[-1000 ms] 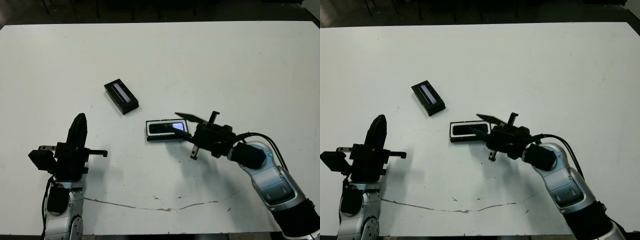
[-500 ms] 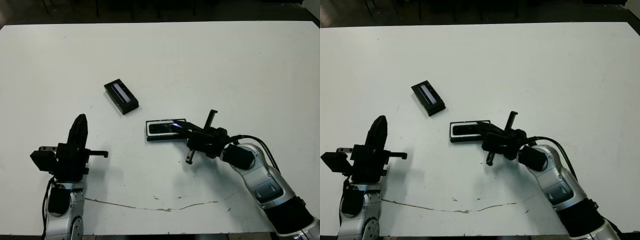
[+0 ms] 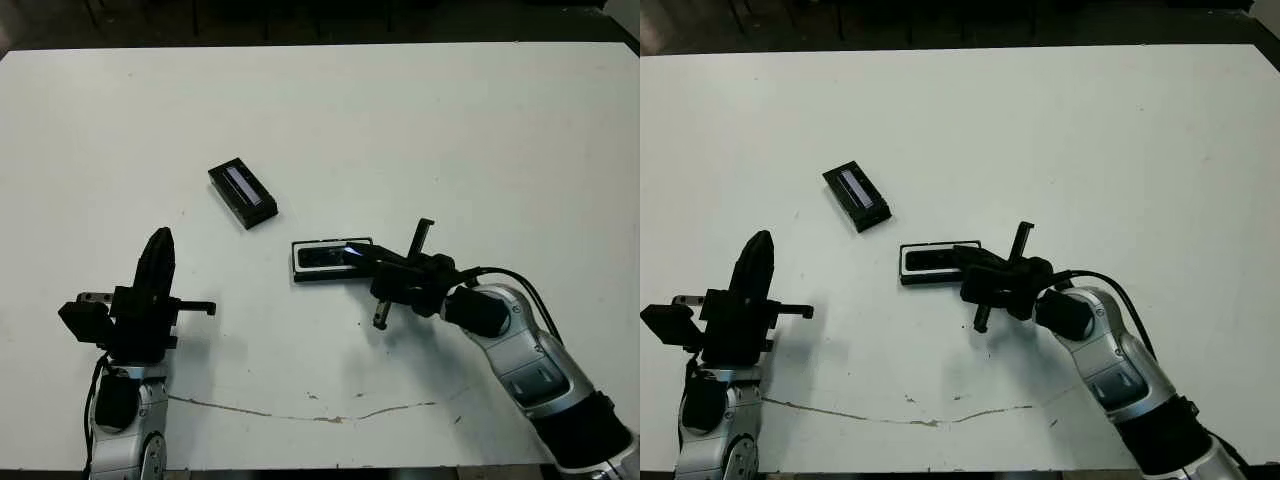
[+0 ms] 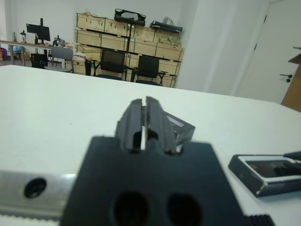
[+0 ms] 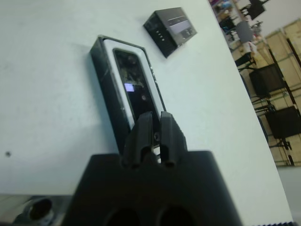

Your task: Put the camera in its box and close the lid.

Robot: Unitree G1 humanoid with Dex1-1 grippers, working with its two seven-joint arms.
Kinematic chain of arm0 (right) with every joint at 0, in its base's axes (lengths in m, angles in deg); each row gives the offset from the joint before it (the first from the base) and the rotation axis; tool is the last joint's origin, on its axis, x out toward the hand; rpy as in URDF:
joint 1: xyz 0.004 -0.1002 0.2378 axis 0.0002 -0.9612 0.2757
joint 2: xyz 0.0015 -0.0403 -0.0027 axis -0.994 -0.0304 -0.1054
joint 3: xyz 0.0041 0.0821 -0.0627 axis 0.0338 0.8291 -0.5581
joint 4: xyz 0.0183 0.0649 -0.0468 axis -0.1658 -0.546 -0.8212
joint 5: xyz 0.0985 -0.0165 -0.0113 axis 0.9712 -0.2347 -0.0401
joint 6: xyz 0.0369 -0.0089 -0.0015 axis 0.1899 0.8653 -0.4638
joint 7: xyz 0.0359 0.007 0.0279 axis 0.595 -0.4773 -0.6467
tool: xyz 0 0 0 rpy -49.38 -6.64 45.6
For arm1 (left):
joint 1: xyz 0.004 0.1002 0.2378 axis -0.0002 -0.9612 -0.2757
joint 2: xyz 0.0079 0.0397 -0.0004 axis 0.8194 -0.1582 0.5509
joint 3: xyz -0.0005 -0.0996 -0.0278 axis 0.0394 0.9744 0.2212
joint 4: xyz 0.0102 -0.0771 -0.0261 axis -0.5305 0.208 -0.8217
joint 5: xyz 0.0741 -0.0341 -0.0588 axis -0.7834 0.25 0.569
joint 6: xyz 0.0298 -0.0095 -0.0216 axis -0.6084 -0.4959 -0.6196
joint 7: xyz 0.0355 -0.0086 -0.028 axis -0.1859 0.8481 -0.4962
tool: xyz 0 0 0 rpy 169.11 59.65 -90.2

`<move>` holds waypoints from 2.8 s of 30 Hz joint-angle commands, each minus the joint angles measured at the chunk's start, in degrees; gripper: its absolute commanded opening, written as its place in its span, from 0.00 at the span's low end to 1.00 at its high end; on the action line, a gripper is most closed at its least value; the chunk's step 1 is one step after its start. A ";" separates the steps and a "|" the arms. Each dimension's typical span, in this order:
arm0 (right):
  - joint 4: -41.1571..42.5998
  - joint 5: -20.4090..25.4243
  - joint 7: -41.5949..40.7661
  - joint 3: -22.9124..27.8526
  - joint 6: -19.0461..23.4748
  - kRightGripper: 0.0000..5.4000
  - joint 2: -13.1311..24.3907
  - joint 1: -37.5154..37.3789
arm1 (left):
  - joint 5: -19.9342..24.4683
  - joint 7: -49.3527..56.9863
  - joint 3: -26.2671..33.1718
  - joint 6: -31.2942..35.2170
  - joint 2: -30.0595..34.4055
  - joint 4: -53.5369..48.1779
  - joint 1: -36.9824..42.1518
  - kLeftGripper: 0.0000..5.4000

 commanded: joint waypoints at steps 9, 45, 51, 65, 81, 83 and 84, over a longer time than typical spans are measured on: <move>9.18 26.13 4.59 20.73 3.67 0.00 -5.00 -11.39 | 1.84 -5.06 4.81 22.46 19.68 -19.43 6.36 0.00; 21.91 42.63 16.04 28.98 10.53 0.00 -6.84 -21.63 | -35.68 -50.65 -39.02 29.09 13.82 70.25 89.92 0.00; 20.09 41.71 15.84 28.48 7.89 0.00 -7.62 -22.11 | -39.69 -49.50 -40.03 26.84 11.63 72.85 89.70 0.00; 20.18 41.27 16.45 27.33 7.72 0.00 -8.31 -23.30 | -48.43 -47.15 -44.38 21.72 6.88 76.25 86.92 0.00; 18.82 41.62 15.30 27.57 5.82 0.00 -8.32 -23.61 | -56.00 -53.72 -50.56 18.40 10.45 73.60 84.18 0.00; 19.15 41.44 15.53 27.58 6.05 0.00 -8.20 -23.83 | -56.28 -54.93 -51.01 17.52 11.41 73.03 83.98 0.00; 18.96 41.27 15.42 27.61 5.74 0.00 -8.13 -23.85 | -56.59 -55.54 -51.40 17.08 11.75 72.77 83.97 0.00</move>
